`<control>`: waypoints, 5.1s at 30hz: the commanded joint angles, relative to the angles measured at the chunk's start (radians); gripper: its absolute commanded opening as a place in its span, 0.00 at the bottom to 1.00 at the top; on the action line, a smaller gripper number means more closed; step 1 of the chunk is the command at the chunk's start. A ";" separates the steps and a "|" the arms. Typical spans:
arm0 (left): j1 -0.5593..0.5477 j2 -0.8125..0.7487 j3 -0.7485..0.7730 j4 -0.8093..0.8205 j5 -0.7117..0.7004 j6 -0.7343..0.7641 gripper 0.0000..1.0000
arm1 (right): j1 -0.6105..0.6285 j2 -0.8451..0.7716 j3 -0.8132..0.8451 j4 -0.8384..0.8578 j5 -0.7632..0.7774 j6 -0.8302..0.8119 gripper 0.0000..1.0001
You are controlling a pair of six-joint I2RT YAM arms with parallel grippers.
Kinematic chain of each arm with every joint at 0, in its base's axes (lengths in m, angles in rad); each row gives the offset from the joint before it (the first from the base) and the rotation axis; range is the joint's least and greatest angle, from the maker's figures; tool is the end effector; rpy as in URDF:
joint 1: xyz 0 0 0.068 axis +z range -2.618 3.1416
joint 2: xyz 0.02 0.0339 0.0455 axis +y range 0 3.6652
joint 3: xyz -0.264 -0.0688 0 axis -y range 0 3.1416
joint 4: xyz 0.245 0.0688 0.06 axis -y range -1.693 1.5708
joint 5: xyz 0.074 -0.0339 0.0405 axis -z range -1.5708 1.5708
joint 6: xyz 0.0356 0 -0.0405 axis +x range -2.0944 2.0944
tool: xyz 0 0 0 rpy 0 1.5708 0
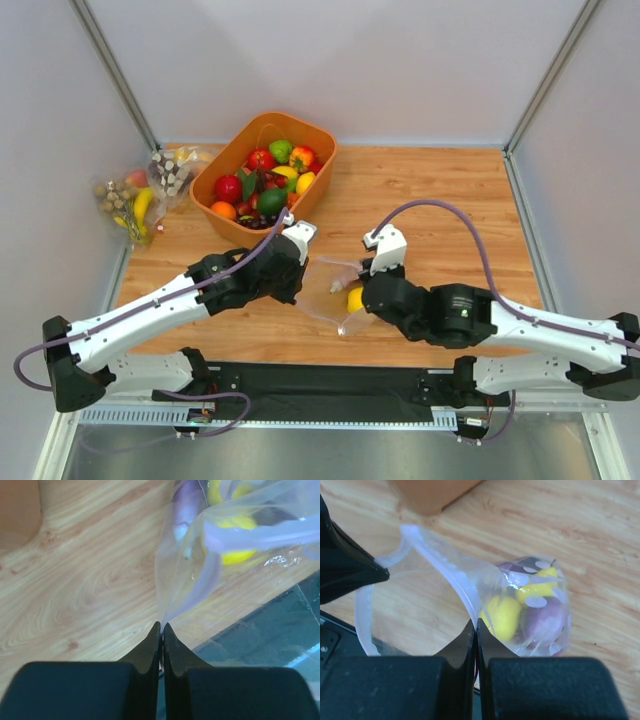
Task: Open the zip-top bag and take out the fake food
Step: Pick up the fake fruit from the zipper food storage bag.
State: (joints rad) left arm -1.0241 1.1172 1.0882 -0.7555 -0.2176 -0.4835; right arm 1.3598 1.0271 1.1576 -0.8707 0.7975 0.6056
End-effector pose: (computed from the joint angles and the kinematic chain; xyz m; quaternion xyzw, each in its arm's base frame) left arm 0.1251 -0.1907 0.3268 0.2051 0.8960 -0.1875 0.3463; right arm 0.0650 0.1820 0.3641 -0.1648 0.8416 0.1123 0.5018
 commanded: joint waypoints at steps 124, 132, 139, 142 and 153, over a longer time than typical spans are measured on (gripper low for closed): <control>-0.274 0.199 -0.373 0.150 -0.244 -0.219 0.46 | 0.048 -0.070 -0.073 0.171 -0.162 0.129 0.00; -0.274 0.024 -0.321 0.102 -0.227 -0.191 0.00 | 0.048 -0.078 -0.082 0.157 -0.150 0.140 0.01; -0.274 -0.154 -0.309 0.116 -0.192 -0.147 0.00 | 0.050 -0.079 -0.088 0.139 -0.132 0.149 0.00; -0.274 -0.235 -0.306 0.133 -0.190 -0.118 0.00 | 0.050 -0.076 -0.091 0.134 -0.126 0.154 0.00; -0.274 -0.460 -0.289 0.205 -0.227 -0.072 0.00 | 0.048 -0.047 -0.085 0.144 -0.141 0.152 0.00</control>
State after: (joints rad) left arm -1.3048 0.7208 0.7605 -0.5797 -0.3855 -0.5770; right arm 1.4181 0.9821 1.0615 -0.6449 0.5900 0.7639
